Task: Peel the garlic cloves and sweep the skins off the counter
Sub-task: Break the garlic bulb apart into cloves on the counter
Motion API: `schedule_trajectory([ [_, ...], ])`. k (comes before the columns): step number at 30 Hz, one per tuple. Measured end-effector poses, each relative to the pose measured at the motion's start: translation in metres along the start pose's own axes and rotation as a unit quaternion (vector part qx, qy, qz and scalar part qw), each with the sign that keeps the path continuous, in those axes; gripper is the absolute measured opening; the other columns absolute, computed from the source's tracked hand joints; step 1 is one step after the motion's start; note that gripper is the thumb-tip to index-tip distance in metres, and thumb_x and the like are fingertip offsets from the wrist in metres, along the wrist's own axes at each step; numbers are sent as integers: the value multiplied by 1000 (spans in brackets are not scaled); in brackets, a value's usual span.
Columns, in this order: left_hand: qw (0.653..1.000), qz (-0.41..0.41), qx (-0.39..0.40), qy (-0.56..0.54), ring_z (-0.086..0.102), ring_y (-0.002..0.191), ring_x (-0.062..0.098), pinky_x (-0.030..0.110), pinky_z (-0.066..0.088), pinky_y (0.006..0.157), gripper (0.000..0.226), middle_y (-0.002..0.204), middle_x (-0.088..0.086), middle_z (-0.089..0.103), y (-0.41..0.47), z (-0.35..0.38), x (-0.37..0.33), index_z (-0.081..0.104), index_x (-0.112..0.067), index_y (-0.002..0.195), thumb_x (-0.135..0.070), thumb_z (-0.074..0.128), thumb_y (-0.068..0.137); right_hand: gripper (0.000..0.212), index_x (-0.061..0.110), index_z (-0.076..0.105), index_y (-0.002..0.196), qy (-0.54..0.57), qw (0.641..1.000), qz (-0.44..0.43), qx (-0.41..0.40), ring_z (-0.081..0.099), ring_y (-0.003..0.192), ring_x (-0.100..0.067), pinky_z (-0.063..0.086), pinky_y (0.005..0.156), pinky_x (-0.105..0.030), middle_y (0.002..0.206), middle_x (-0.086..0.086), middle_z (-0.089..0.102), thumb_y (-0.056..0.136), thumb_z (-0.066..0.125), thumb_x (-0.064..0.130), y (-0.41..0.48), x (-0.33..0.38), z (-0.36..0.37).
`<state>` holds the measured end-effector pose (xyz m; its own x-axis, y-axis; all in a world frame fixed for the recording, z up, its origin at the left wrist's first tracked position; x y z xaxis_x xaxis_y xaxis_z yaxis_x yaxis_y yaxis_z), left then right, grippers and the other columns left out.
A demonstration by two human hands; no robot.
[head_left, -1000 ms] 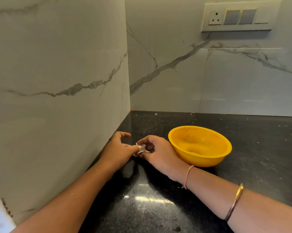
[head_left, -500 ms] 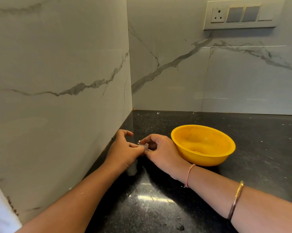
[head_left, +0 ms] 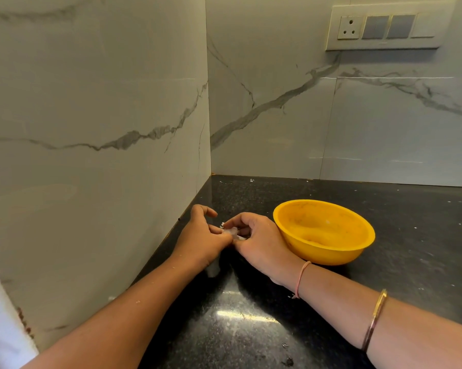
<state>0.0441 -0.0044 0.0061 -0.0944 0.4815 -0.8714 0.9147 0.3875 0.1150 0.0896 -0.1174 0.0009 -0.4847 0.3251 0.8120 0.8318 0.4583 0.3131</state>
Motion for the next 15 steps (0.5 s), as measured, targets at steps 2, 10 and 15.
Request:
schedule_trajectory([
  [2, 1000, -5, 1, 1, 63, 86, 16, 33, 51, 81, 46, 89, 5, 68, 0, 1, 0, 37, -25, 110, -25, 72, 80, 26, 20, 67, 97, -1, 1000, 0, 0, 64, 92, -10, 55, 83, -27, 97, 2, 69, 80, 66, 1, 0, 1, 0],
  [10, 1000, -15, -9, 11, 63, 86, 19, 31, 51, 75, 41, 90, 7, 65, 1, 3, 1, 36, -23, 109, -23, 68, 84, 27, 21, 66, 94, 30, 999, 11, 5, 64, 91, -9, 54, 79, -21, 95, 2, 68, 79, 66, -2, -2, 4, -1],
  [15, 999, -6, -42, 32, 62, 82, 18, 23, 46, 64, 40, 92, 7, 64, 2, -1, 3, 35, -22, 110, 1, 56, 85, 27, 21, 65, 95, 73, 997, 28, 2, 64, 90, -8, 54, 79, -19, 95, 2, 69, 77, 71, 1, -4, 5, 4],
])
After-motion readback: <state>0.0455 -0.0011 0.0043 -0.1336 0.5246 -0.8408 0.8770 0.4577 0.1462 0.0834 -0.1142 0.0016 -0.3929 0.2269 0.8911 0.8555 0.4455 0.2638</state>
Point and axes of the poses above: each hand's wrist, its own y-axis towards the middle knuckle, its own z-axis out of the palm, x = y × z, the point moved 4 cm from there along y, towards the middle knuckle
